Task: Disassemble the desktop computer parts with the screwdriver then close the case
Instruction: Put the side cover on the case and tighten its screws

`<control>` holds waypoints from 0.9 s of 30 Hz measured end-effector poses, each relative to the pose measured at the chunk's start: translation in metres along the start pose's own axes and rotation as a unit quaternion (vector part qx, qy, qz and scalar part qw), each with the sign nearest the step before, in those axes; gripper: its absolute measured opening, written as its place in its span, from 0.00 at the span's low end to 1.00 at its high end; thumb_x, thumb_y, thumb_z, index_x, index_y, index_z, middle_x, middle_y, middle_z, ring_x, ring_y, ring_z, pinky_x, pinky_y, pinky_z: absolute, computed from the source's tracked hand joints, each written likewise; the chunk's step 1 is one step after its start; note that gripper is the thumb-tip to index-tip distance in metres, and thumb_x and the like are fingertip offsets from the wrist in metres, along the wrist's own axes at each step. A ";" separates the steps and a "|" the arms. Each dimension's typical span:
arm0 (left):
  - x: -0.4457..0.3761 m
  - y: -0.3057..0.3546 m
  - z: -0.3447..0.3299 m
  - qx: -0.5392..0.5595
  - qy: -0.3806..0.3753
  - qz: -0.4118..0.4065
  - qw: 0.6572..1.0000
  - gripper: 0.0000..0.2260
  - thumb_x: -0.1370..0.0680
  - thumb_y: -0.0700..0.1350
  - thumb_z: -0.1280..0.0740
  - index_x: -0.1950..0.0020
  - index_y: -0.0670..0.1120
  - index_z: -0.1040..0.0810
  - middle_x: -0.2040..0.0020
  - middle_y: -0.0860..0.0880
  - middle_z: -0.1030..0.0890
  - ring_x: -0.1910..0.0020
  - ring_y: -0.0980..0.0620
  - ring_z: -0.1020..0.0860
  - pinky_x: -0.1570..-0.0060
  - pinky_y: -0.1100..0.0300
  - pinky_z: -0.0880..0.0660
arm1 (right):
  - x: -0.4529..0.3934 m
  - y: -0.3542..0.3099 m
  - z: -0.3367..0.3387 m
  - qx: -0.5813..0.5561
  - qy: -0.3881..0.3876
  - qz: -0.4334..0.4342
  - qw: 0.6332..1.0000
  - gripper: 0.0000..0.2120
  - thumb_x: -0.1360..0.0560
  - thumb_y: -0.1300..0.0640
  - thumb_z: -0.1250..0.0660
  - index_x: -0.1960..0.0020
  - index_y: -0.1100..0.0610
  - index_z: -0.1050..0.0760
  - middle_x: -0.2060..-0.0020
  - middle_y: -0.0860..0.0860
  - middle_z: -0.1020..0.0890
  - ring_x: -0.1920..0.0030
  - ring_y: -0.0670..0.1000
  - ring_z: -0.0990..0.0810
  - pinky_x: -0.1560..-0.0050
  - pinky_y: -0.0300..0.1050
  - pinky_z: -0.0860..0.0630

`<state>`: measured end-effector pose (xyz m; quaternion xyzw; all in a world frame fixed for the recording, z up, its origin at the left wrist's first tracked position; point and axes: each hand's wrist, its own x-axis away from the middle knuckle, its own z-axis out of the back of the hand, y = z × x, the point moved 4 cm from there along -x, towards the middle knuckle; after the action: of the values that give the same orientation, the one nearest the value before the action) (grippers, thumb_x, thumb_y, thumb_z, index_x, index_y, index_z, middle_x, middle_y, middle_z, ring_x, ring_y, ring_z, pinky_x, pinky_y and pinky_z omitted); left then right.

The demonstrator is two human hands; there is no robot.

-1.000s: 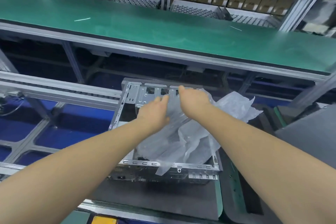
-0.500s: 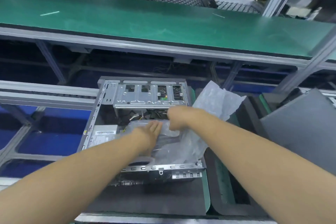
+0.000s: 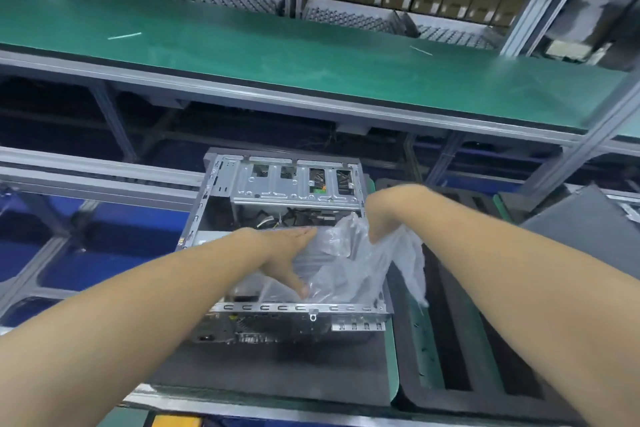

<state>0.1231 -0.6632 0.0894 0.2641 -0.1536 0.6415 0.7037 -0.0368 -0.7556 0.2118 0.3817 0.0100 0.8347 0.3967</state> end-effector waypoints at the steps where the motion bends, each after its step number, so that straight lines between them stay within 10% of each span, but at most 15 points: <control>1: 0.007 -0.003 0.007 0.015 0.002 0.009 1.000 0.64 0.38 0.78 0.31 0.20 0.57 0.70 0.18 0.59 0.62 0.18 0.50 0.49 0.21 0.44 0.43 | 0.006 0.003 0.014 0.015 0.008 -0.005 1.000 0.23 0.18 0.47 0.32 0.27 0.57 0.26 0.43 0.51 0.24 0.45 0.56 0.23 0.42 0.49 0.23; 5: 0.028 0.002 0.007 -0.104 0.084 0.026 0.991 0.59 0.34 0.81 0.40 0.20 0.55 0.71 0.18 0.56 0.63 0.25 0.43 0.31 0.34 0.45 0.27 | 0.041 0.030 0.082 0.040 0.054 -0.058 0.996 0.18 0.23 0.41 0.28 0.42 0.54 0.20 0.55 0.48 0.20 0.51 0.57 0.19 0.42 0.53 0.19; 8: 0.018 0.012 -0.016 -0.158 0.129 0.046 0.978 0.58 0.30 0.77 0.39 0.20 0.48 0.70 0.18 0.49 0.64 0.19 0.41 0.44 0.24 0.44 0.37 | 0.065 0.048 0.133 0.021 0.163 -0.090 0.982 0.18 0.25 0.40 0.27 0.58 0.53 0.26 0.60 0.49 0.22 0.55 0.59 0.18 0.47 0.55 0.18; 14: 0.009 0.024 -0.009 -0.273 0.153 0.119 0.942 0.59 0.34 0.80 0.38 0.17 0.48 0.59 0.26 0.44 0.36 0.33 0.42 0.32 0.35 0.47 0.32 | 0.073 0.031 0.168 -0.138 0.461 -0.109 0.870 0.07 0.18 0.55 0.41 0.52 0.57 0.27 0.60 0.53 0.24 0.56 0.59 0.25 0.55 0.52 0.29; 19: 0.008 0.029 -0.016 -0.026 0.094 0.131 0.987 0.56 0.30 0.62 0.22 0.17 0.54 0.60 0.33 0.44 0.21 0.40 0.43 0.20 0.42 0.50 0.22 | 0.029 -0.028 0.114 -0.301 0.369 -0.029 0.879 0.12 0.15 0.52 0.44 0.37 0.56 0.26 0.42 0.55 0.19 0.49 0.59 0.23 0.52 0.51 0.27; 27: 0.045 0.017 0.002 0.174 0.035 0.094 0.980 0.20 0.18 0.49 0.40 0.29 0.43 0.25 0.32 0.44 0.22 0.35 0.43 0.24 0.31 0.49 0.29 | -0.020 -0.073 0.004 -0.386 0.160 0.042 0.908 0.26 0.14 0.53 0.44 0.19 0.61 0.41 0.25 0.60 0.28 0.35 0.61 0.24 0.45 0.49 0.27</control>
<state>0.1124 -0.6266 0.1186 0.3449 -0.0388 0.7302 0.5886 0.0214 -0.7202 0.1790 0.0603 -0.2653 0.8394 0.4706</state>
